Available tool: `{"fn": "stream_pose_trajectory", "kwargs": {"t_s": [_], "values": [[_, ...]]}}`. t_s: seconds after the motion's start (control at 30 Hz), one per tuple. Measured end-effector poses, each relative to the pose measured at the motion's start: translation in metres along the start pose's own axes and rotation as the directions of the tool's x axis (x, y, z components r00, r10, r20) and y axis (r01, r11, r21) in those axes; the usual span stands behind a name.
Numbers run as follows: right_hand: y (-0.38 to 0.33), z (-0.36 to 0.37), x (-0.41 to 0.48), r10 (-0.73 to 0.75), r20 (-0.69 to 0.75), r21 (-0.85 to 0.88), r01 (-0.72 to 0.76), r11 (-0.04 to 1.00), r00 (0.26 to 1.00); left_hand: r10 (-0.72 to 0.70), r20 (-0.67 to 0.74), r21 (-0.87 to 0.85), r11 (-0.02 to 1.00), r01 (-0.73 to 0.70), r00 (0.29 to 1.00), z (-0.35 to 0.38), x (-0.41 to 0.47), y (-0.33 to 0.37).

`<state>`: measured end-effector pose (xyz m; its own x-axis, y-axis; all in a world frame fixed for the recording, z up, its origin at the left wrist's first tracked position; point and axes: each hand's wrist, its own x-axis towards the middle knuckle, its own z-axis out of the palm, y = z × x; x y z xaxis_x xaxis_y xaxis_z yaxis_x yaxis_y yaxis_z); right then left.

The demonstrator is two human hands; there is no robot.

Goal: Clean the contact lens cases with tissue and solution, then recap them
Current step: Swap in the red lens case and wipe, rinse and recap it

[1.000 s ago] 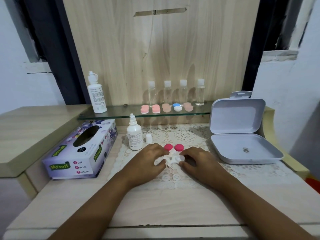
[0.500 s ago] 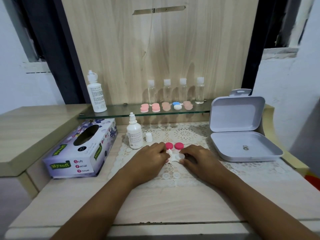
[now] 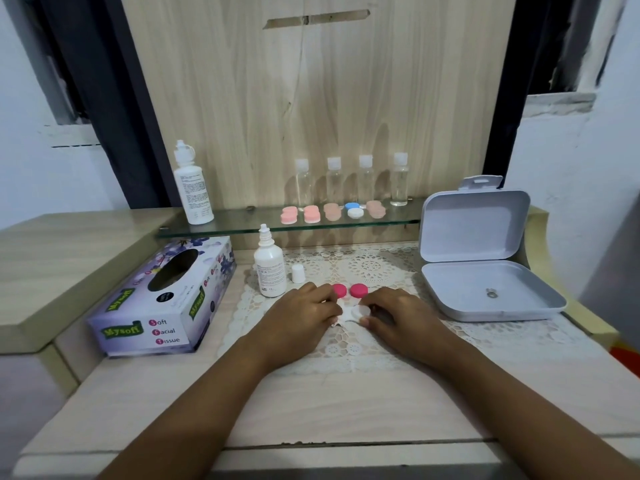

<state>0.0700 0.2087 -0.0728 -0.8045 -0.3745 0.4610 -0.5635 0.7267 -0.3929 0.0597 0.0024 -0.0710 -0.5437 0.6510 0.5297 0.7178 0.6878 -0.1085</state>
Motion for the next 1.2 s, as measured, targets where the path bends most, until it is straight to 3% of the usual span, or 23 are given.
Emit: {"fn": "stream_pose_trajectory", "kwargs": {"t_s": [0.13,0.27,0.47,0.7,0.97,1.2], "values": [[0.0003,-0.0014,0.0011,0.001,0.008,0.006,-0.001,1.000,1.000,0.053,0.050,0.220,0.974,-0.063,0.997,-0.0001,-0.0015,-0.0021],[0.0005,-0.0015,0.0016,0.006,0.010,0.007,-0.006,1.000,1.000,0.067,0.056,0.306,0.949,-0.081,0.996,-0.0004,0.0022,0.0038],[0.0015,-0.0009,0.0013,0.002,0.007,-0.001,-0.002,1.000,1.000,0.046,0.020,0.250,0.967,-0.049,0.999,0.0017,0.0055,0.0041],[0.0014,-0.0026,0.0025,-0.011,0.029,0.005,0.010,1.000,1.000,-0.017,0.035,-0.019,1.000,0.017,0.999,0.0025,-0.0008,-0.0008],[0.0017,-0.0050,0.0030,-0.013,0.051,0.008,0.013,1.000,0.999,0.031,0.072,0.247,0.968,-0.048,0.997,-0.0021,-0.0020,0.0012],[0.0014,-0.0044,0.0022,-0.030,0.048,-0.009,0.030,0.999,0.998,-0.005,0.113,0.270,0.963,-0.026,0.994,-0.0060,0.0037,0.0059]]}}
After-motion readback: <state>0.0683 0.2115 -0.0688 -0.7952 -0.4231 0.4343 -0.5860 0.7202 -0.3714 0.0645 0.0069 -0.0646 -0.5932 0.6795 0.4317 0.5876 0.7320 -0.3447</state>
